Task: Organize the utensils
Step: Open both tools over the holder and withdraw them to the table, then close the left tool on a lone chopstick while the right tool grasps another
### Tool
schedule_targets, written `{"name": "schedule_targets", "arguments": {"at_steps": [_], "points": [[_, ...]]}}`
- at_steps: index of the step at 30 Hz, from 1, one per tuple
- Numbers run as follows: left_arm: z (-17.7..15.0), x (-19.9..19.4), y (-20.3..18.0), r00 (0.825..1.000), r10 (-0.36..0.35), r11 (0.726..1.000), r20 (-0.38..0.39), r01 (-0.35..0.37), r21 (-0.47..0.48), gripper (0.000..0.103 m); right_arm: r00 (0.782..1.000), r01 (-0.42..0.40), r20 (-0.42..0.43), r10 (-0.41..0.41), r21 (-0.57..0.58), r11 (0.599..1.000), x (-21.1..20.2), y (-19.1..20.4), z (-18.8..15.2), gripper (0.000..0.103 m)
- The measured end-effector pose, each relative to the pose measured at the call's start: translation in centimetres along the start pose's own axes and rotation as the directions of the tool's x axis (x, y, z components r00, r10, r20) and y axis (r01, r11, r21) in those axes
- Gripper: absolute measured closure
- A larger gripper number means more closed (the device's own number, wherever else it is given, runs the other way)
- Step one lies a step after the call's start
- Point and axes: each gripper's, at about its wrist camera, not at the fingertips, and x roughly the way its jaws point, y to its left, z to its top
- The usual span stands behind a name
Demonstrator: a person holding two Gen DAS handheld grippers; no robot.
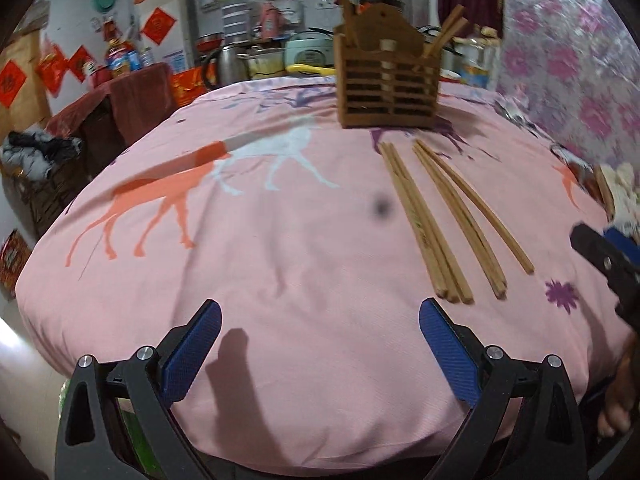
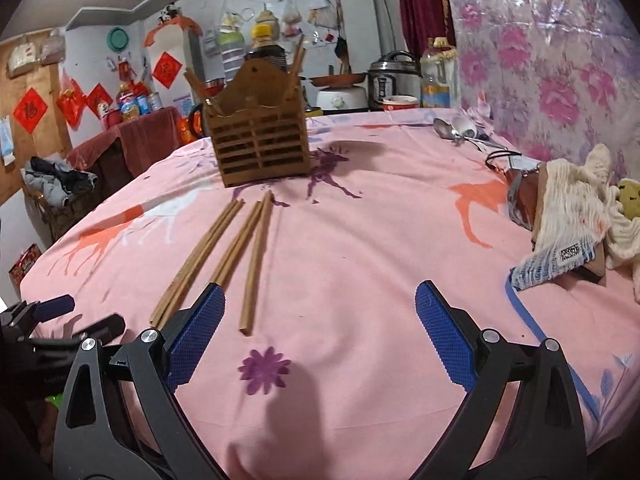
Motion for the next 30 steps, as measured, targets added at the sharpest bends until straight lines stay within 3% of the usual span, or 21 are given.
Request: {"name": "schedule_targets", "arguments": {"at_steps": [11,18,22,26,30], "points": [[0.5,1.2,-1.3,0.998,-0.052,0.998,-0.019,0.053,0.046,0.006,0.999,0.020,-0.029,-0.018,0.063,0.998,0.5,-2.0,0.6,0.010],[1.2,1.8,-2.3,1.000,-0.029,0.996,-0.004,0.029,0.086,0.004,0.999,0.017,-0.050,-0.013,0.077,0.997,1.0,-2.2,0.4,0.010],[2.0,2.6,-0.7,0.998,0.054,0.998,-0.016,-0.053,0.038,0.005,0.998,0.018,-0.056,-0.013,0.087,0.996,1.1,-2.4,0.4,0.010],[1.9,2.7,2.1,0.998,0.030,0.998,-0.047,-0.033,-0.060,0.005,0.998,0.018,-0.057,-0.014,0.084,0.996,1.1,-2.4,0.4,0.010],[2.0,2.6,1.5,0.999,0.009,0.999,-0.037,-0.011,-0.044,0.006,0.998,0.021,-0.057,-0.017,0.076,0.997,1.1,-2.3,0.4,0.010]]}}
